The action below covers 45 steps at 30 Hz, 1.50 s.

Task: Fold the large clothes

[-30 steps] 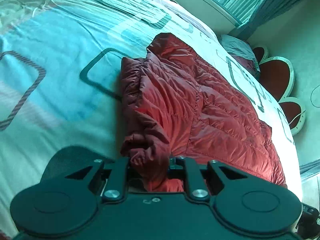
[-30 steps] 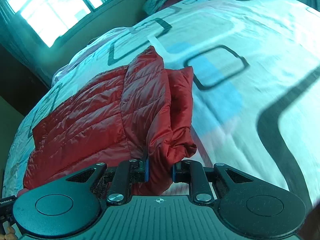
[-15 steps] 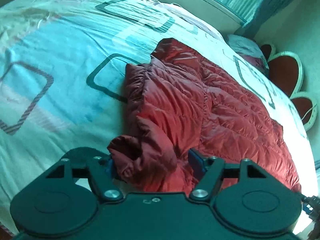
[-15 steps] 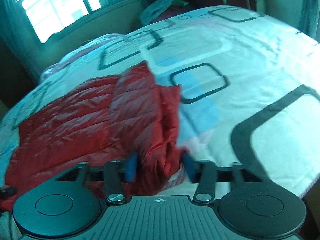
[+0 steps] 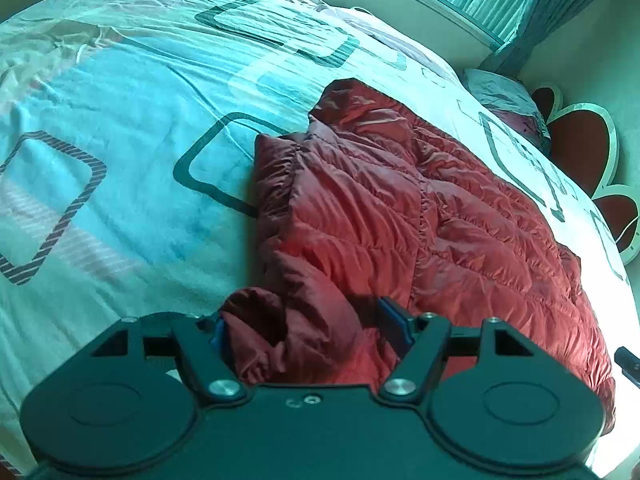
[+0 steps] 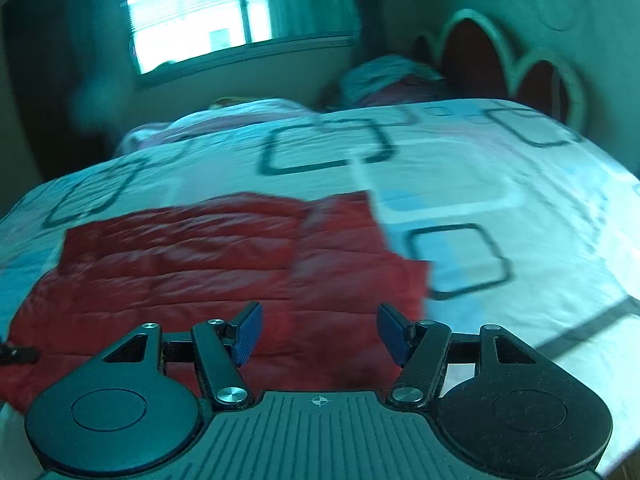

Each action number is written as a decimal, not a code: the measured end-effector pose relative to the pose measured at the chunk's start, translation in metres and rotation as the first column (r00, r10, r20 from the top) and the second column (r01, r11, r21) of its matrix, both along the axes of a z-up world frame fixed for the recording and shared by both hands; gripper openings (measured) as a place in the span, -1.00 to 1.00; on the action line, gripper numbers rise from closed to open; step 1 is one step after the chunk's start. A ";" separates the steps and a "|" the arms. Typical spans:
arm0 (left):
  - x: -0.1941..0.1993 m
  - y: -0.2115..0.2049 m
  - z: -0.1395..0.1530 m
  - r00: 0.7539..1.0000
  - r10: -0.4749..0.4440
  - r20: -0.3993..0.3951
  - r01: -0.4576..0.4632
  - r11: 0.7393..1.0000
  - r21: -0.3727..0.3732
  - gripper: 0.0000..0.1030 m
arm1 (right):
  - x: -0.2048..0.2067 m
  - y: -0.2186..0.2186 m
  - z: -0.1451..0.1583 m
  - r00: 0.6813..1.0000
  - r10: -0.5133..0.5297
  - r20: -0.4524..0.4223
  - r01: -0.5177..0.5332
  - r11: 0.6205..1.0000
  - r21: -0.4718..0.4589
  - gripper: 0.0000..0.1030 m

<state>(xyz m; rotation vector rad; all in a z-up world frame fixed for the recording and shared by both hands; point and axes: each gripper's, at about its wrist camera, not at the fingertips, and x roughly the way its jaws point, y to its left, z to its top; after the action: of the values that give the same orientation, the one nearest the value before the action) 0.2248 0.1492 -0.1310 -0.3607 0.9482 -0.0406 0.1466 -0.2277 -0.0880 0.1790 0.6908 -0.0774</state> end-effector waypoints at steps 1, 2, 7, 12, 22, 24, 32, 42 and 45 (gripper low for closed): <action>0.001 0.000 0.000 1.000 0.000 0.002 0.000 1.000 0.002 0.37 | 0.005 0.008 -0.002 1.000 0.025 0.001 -0.025 1.000 -0.004 0.21; 0.001 -0.001 0.000 1.000 -0.001 0.004 0.001 1.000 0.005 0.38 | 0.010 0.018 -0.004 0.999 0.049 0.000 -0.049 0.999 -0.012 0.08; 0.008 -0.003 -0.001 1.000 -0.010 0.016 0.010 1.000 0.017 0.43 | 0.037 0.051 -0.016 0.989 0.148 -0.018 -0.148 0.989 -0.013 -0.16; 0.016 -0.003 -0.005 0.999 -0.021 0.031 0.021 0.999 0.027 0.48 | 0.070 0.082 -0.028 0.978 0.209 -0.024 -0.210 0.977 -0.038 -0.17; 0.022 0.005 -0.012 0.999 -0.032 0.023 0.034 0.997 -0.075 -0.09 | 0.102 0.117 -0.086 0.961 0.259 -0.094 -0.274 0.937 -0.216 -0.17; 0.022 0.011 -0.011 1.000 -0.025 0.016 0.027 0.993 -0.119 -0.27 | 0.103 0.116 -0.088 0.963 0.253 -0.098 -0.269 0.939 -0.214 -0.17; 0.016 0.013 0.014 0.996 -0.038 0.081 0.052 0.981 -0.184 -0.73 | 0.097 0.120 -0.093 0.971 0.228 -0.070 -0.238 0.947 -0.217 -0.17; 0.009 -0.064 0.090 0.949 -0.184 0.255 0.221 0.967 -0.126 -0.76 | 0.100 0.111 -0.080 0.962 0.259 -0.086 -0.270 0.952 -0.146 -0.16; 0.009 -0.098 0.103 0.935 -0.225 0.274 0.257 0.963 -0.085 -0.76 | 0.096 0.096 -0.064 0.960 0.272 -0.062 -0.278 0.956 -0.096 -0.16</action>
<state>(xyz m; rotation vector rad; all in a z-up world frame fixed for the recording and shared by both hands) 0.2337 0.0507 -0.0284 -0.3376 0.7234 -0.3639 0.2423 -0.1320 -0.1516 -0.0205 0.7526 0.1499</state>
